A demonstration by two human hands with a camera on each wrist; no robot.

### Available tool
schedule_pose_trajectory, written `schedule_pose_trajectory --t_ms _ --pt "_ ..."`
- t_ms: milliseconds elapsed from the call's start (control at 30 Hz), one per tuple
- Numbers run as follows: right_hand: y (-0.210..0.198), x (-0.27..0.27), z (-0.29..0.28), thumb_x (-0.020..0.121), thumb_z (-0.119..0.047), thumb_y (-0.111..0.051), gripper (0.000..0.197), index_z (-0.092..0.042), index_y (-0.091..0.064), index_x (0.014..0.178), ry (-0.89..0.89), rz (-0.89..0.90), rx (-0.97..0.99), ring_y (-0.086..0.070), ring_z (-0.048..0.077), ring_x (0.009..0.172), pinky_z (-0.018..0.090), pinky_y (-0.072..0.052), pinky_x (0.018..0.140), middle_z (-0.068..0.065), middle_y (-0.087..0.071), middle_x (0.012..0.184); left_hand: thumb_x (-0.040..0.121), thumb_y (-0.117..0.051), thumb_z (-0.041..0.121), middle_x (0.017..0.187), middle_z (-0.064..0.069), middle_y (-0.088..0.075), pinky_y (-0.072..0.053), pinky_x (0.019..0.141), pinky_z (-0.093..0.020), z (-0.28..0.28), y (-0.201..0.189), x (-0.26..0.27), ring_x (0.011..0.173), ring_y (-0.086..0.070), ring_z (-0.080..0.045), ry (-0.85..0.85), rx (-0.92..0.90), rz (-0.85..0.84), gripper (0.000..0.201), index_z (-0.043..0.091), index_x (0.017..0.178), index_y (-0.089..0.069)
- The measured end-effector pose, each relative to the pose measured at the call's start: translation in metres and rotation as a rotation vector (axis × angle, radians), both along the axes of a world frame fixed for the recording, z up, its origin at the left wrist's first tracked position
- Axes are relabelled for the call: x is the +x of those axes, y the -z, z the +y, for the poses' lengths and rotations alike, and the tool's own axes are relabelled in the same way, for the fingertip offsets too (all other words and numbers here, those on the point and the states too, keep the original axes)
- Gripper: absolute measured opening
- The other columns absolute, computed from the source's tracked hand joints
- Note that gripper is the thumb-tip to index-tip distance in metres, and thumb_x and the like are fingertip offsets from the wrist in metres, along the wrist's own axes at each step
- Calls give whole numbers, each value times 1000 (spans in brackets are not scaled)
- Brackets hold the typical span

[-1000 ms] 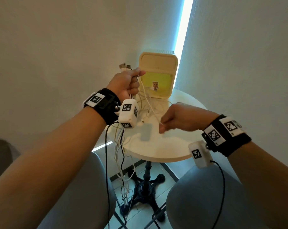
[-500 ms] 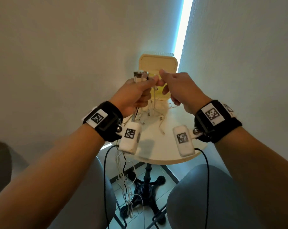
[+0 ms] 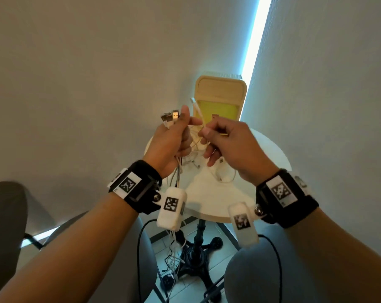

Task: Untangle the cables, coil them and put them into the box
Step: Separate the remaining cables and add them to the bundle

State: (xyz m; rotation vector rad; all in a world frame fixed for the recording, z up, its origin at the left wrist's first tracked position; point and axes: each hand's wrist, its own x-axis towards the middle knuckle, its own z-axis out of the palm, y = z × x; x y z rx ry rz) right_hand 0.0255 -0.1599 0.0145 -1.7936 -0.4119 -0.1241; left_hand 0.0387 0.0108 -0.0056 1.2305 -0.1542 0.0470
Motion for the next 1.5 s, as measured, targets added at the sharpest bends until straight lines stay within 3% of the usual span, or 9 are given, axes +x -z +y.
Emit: schedule_pose_trajectory --t_ms 267,433,667,867,1033,1133,1233,1400,1500 --pt "19 -17 15 105 -9 -61 14 2 -68 100 -70 -24 15 -74 31 69 52 -66 65 21 -69 89 94 -79 38 57 -3 -38 -29 45 -25 -3 -11 -16 46 -35 -14 -93 150 -75 42 14 75 -51" --pt "23 -17 19 103 -7 -64 11 0 -66 94 -82 -29 -49 -73 24 69 56 -65 63 16 -68 89 99 -75 26 63 -4 -40 -35 43 -20 -9 -13 -18 47 -41 -11 -169 202 -78 34 10 81 -51" --pt "10 -12 12 100 -38 -70 30 -11 -67 86 -69 -130 -413 -66 10 57 26 -53 48 6 -65 91 104 -69 31 60 1 -37 -37 48 -27 -2 -15 -19 52 -37 -14 -179 160 -57 41 23 69 -48" --pt "16 60 -43 101 -25 -63 15 -20 -70 112 289 -90 -575 -72 29 85 38 -61 69 9 -65 116 106 -65 29 60 5 -31 -30 44 -25 23 -23 -19 51 -28 -12 -51 68 -37 44 26 70 -41" --pt "47 89 -65 100 0 -55 64 -38 -50 152 128 271 -1056 -67 24 76 30 -55 52 4 -49 121 104 -61 15 57 5 -20 -18 39 -20 34 -18 -24 45 -15 -11 -33 48 -7 50 27 67 -31" --pt "58 83 -62 99 -7 -66 73 -38 -39 159 49 126 -1112 -54 12 73 25 -51 67 6 -43 134 106 -60 23 55 4 -20 -17 39 -21 42 -18 -22 44 -14 -11 -35 37 20 51 27 67 -28" --pt "61 82 -55 94 -18 -77 75 -40 -43 157 8 -59 -898 -58 20 103 34 -51 100 9 -46 136 107 -61 39 54 3 -21 -21 36 -22 46 -22 -19 42 -18 -11 -11 2 37 55 25 67 -27" --pt "53 74 -39 103 -23 -64 14 -27 -76 109 -86 8 -798 -63 19 66 22 -51 47 8 -72 97 107 -55 55 56 1 -19 -20 39 -25 43 -34 -20 44 -16 -14 -9 41 -15 60 23 75 -16" --pt "48 76 -41 105 -11 -56 25 -19 -75 91 13 -12 -679 -62 10 53 25 -50 45 7 -75 84 106 -61 39 56 3 -17 -16 39 -25 45 -34 -18 46 -12 -15 -35 57 -28 59 25 69 -17"
